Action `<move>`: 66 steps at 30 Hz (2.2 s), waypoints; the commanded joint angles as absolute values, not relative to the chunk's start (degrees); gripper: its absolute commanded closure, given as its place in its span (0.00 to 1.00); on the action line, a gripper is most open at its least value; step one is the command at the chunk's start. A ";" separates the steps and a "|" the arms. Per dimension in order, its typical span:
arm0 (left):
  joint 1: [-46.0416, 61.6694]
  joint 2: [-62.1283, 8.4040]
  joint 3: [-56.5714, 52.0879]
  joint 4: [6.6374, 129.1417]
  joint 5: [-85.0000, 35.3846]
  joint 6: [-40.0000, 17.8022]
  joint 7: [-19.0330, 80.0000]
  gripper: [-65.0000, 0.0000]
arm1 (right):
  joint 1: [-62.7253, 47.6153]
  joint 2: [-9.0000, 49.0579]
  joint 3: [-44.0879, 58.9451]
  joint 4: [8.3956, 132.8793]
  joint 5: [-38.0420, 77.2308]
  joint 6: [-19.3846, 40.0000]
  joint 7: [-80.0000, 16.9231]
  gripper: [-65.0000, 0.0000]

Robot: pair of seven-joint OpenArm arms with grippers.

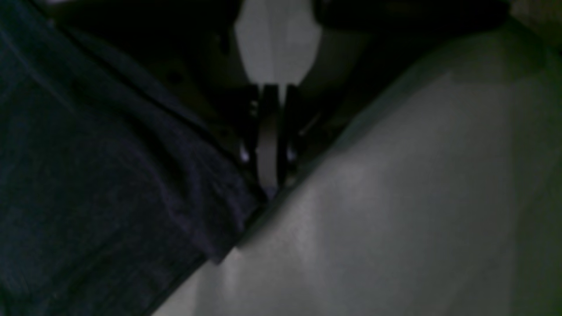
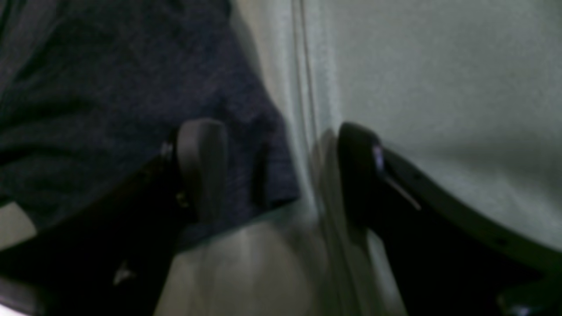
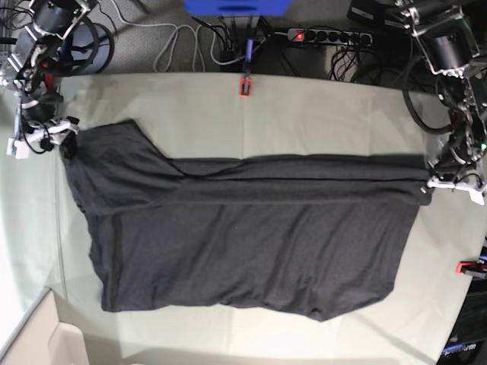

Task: Layout the t-shirt on the table in an organized manner, then fold the t-shirt properly
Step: 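Lower the folded edge onto the shirt with both grippers, then adjust the folded edge with the right gripper while the left holds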

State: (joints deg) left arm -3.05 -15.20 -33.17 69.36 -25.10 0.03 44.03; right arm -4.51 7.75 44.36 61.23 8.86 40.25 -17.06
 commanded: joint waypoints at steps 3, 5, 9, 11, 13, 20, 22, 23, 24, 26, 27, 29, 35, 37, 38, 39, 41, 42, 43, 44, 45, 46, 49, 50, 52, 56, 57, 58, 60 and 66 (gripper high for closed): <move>-3.91 -16.40 -33.45 70.11 -25.19 0.13 42.95 1.00 | -5.85 7.34 41.36 61.14 7.78 40.00 -20.70 0.48; -4.00 -16.40 -33.45 70.11 -25.19 0.13 42.95 1.00 | -5.93 7.34 40.75 61.14 7.78 40.00 -20.70 0.56; -4.09 -16.40 -33.45 70.11 -25.19 0.13 42.95 1.00 | -5.76 7.34 40.75 61.14 7.78 40.00 -20.70 0.69; -4.18 -16.40 -33.45 70.11 -25.19 0.13 42.95 1.00 | -5.58 7.52 40.75 61.14 7.78 40.00 -20.70 0.77; -4.26 -16.40 -33.45 70.11 -25.19 0.13 42.95 1.00 | -5.23 7.69 40.84 61.23 7.78 40.00 -20.70 0.84; -4.26 -16.22 -33.45 70.11 -25.19 0.13 42.95 1.00 | -3.56 9.27 41.01 65.27 7.78 40.00 -20.70 0.93; -4.35 -16.22 -33.45 70.02 -25.10 0.13 42.95 1.00 | -3.82 9.27 41.01 67.82 7.78 40.00 -20.70 0.94; -4.35 -16.22 -33.45 70.02 -25.19 0.13 42.95 1.00 | -4.00 9.27 41.10 69.05 7.78 40.00 -20.70 0.94; -4.35 -16.22 -33.45 70.02 -25.19 0.13 42.95 1.00 | -4.09 9.10 41.10 70.46 7.78 40.00 -20.79 0.94; -4.35 -16.22 -33.45 70.02 -25.19 0.13 42.95 1.00 | -4.88 9.01 41.36 72.92 7.78 40.00 -21.14 0.94; -4.35 -16.22 -33.45 70.02 -25.19 0.13 42.95 1.00 | -5.14 8.84 41.80 74.33 7.78 40.00 -21.14 0.94; -4.35 -16.22 -33.45 70.02 -25.19 0.13 42.95 1.00 | -5.32 7.87 43.03 76.62 7.78 40.00 -21.14 0.94; -4.35 -16.22 -33.45 70.02 -25.19 0.13 42.95 1.00 | -4.79 5.67 44.97 83.56 7.87 40.00 -21.23 0.94; -4.35 -16.22 -33.45 70.02 -25.19 0.13 42.95 1.00 | -3.38 5.14 44.70 84.79 7.96 40.00 -21.23 0.94; -4.35 -16.22 -33.45 70.02 -25.19 0.13 42.95 1.00 | -1.98 4.53 44.44 85.23 7.96 40.00 -21.23 0.94; -4.35 -16.13 -33.45 70.02 -25.19 0.13 42.95 1.00 | -0.92 4.00 44.35 85.23 7.96 40.00 -21.32 0.94; -4.26 -16.13 -33.45 70.02 -25.10 0.13 42.95 1.00 | 1.54 3.56 44.35 85.23 7.78 40.00 -21.32 0.94; -4.18 -16.13 -33.45 70.11 -25.10 0.13 42.95 1.00 | 2.95 3.21 44.09 84.88 7.78 40.00 -21.32 0.94; -4.09 -16.13 -33.45 70.20 -25.10 0.13 42.95 1.00 | 4.35 2.86 43.47 84.35 7.69 40.00 -21.32 0.94; -4.00 -16.13 -33.45 70.37 -25.10 0.13 43.03 1.00 | 5.58 2.77 42.77 83.56 7.69 40.00 -21.32 0.94; -4.00 -16.13 -33.45 70.37 -25.10 0.13 43.03 1.00 | 6.73 2.77 41.89 82.68 7.69 40.00 -21.32 0.94; -4.00 -16.22 -33.45 70.37 -25.10 0.13 43.03 1.00 | 7.78 2.77 40.92 81.63 7.69 40.00 -21.32 0.94; -4.00 -16.31 -33.45 70.37 -25.01 0.13 43.12 1.00 | 10.77 2.77 38.11 78.29 7.69 40.00 -21.32 0.94; -4.00 -16.31 -33.45 70.37 -25.01 0.13 43.21 1.00 | 11.56 2.77 37.05 76.88 7.69 40.00 -21.32 0.94; -4.00 -16.40 -33.45 70.37 -25.01 0.13 43.30 1.00 | 13.05 2.77 34.86 74.42 7.69 40.00 -21.32 0.93; -3.91 -16.40 -33.45 70.37 -24.92 0.13 43.47 1.00 | 16.84 3.03 31.78 67.82 7.69 40.00 -20.97 0.93; -3.91 -16.40 -33.45 70.37 -24.92 0.13 43.47 1.00 | 17.71 3.56 31.69 66.51 7.69 40.00 -21.14 0.93; -3.91 -16.40 -33.45 70.37 -24.92 0.13 43.47 1.00 | 18.68 4.00 31.69 65.10 7.69 40.00 -21.23 0.93; -3.91 -16.40 -33.45 70.37 -24.92 0.13 43.47 1.00 | 20.35 4.53 31.69 62.81 7.69 40.00 -21.32 0.93; -4.00 -16.40 -33.45 70.37 -24.92 0.13 43.21 1.00 | 20.97 6.81 28.88 60.97 7.69 40.00 -24.75 0.80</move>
